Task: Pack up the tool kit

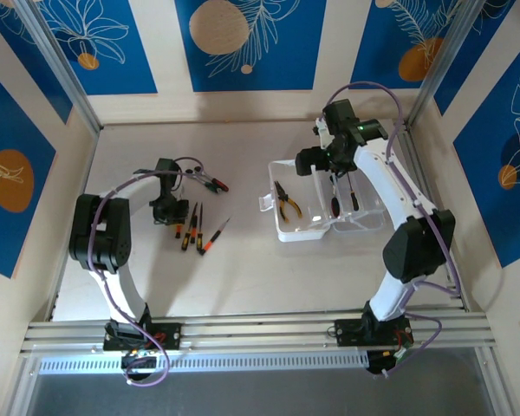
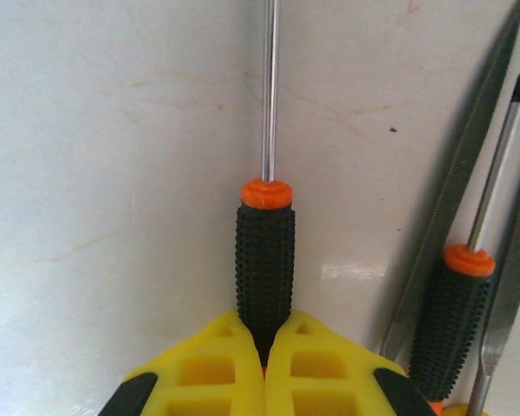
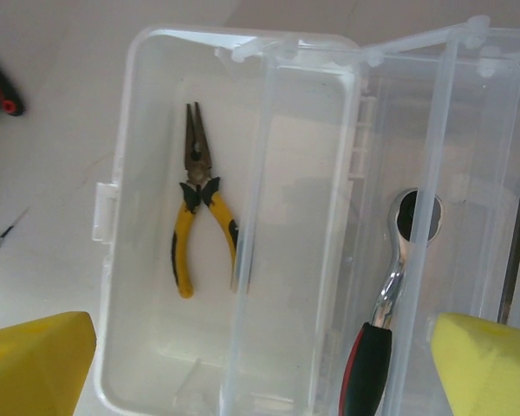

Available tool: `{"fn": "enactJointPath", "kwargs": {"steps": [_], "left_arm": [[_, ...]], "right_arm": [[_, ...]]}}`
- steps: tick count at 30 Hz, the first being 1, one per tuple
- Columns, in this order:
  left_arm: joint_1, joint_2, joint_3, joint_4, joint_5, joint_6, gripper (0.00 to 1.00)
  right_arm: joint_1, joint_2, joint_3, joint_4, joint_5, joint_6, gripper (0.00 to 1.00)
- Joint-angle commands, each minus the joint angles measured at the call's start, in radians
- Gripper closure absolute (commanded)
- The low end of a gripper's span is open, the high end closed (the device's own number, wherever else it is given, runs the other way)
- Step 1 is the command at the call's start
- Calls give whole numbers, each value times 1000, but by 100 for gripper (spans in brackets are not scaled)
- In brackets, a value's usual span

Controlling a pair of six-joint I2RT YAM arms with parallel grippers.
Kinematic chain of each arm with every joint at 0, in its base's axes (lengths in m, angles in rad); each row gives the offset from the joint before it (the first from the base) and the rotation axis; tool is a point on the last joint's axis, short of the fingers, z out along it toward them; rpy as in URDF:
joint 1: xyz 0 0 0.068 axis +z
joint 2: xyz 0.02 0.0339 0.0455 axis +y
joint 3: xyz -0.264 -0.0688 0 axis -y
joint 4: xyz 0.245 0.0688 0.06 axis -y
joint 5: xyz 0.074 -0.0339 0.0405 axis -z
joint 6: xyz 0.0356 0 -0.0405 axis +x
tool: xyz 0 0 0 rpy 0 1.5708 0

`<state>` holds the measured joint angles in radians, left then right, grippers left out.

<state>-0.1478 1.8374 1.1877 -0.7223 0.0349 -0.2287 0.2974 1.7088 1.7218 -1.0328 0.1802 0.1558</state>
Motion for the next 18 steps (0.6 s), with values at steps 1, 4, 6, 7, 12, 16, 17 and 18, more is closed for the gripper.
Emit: {"fn": "enactJointPath", "kwargs": {"steps": [1, 4, 6, 7, 12, 16, 17, 18], "left_arm": [[1, -111, -2, -30, 40, 3, 100], [-2, -232, 21, -49, 155, -1, 100], [-20, -307, 41, -30, 287, 1, 100], [-38, -341, 51, -12, 356, -1, 100], [-153, -430, 52, 184, 640, -86, 100], [-238, -429, 28, 359, 722, -182, 100], [-249, -423, 23, 388, 730, -201, 100], [-262, -414, 22, 420, 743, -219, 100]], "right_arm": [[10, -105, -46, 33, -98, 37, 1], [16, -154, -103, 84, -192, 77, 1], [20, -183, -142, 130, -264, 114, 1], [22, -196, -163, 164, -311, 147, 1], [55, -240, -274, 421, -515, 367, 1], [113, -237, -305, 590, -542, 500, 0], [123, -235, -309, 616, -534, 526, 0], [132, -229, -314, 642, -532, 545, 1]]}}
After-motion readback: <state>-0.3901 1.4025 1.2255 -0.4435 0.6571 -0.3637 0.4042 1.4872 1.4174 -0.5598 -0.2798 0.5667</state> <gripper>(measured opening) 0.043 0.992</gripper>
